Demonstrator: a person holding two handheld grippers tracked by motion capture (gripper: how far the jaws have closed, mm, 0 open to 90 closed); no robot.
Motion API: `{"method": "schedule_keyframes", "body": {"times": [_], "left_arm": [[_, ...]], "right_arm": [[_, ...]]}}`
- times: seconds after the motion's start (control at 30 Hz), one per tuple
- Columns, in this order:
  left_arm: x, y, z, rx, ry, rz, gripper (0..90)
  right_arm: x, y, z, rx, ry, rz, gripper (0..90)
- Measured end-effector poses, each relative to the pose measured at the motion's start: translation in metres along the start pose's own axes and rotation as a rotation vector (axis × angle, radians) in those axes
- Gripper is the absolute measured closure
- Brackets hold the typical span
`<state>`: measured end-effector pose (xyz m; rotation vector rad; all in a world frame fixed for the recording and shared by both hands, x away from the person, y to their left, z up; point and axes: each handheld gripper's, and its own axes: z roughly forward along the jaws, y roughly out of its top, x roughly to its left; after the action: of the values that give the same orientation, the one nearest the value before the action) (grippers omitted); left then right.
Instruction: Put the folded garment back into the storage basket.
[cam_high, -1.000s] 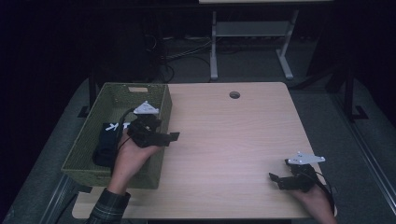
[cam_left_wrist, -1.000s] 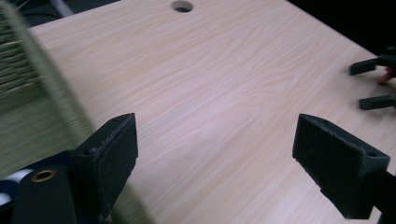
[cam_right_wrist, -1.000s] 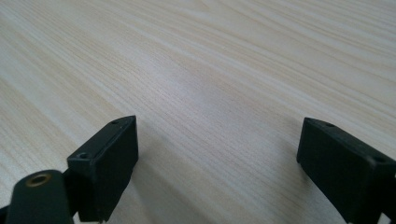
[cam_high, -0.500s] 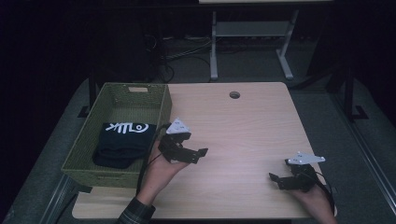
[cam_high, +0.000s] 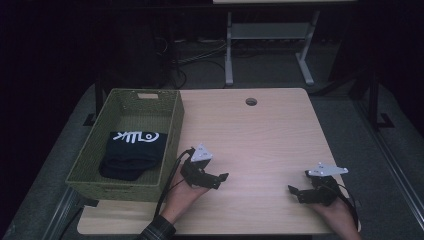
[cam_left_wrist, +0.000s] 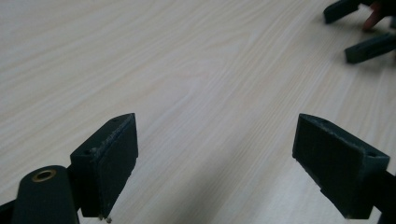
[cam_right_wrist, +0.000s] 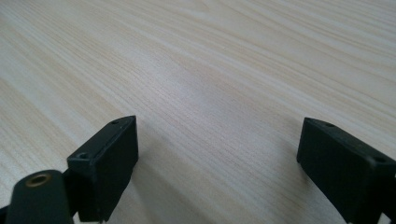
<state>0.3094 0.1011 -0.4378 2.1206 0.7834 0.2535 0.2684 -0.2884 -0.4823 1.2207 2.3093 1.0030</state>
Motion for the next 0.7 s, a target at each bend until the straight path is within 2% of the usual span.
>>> {"method": "schedule_keyframes", "body": {"times": [0.17, 0.3, 0.43, 0.5, 0.7], "left_arm": [[0.004, -0.010, 0.017, 0.096, 0.001, 0.016, 13.5], [0.004, -0.018, 0.030, 0.151, 0.029, 0.037, 13.4], [0.002, -0.020, 0.032, 0.133, 0.064, 0.072, 13.0], [0.003, -0.024, 0.033, 0.095, 0.063, 0.069, 12.8], [0.003, -0.025, 0.033, 0.094, 0.064, 0.068, 12.8]], "right_arm": [[0.000, 0.000, 0.000, 0.000, 0.000, 0.000, 12.3], [0.000, 0.000, 0.000, 0.000, 0.000, 0.000, 12.2], [0.000, 0.000, 0.000, 0.000, 0.000, 0.001, 12.2], [0.000, 0.000, 0.000, 0.000, 0.000, 0.001, 12.2], [0.000, 0.000, 0.000, 0.000, 0.000, 0.002, 12.2]]}}
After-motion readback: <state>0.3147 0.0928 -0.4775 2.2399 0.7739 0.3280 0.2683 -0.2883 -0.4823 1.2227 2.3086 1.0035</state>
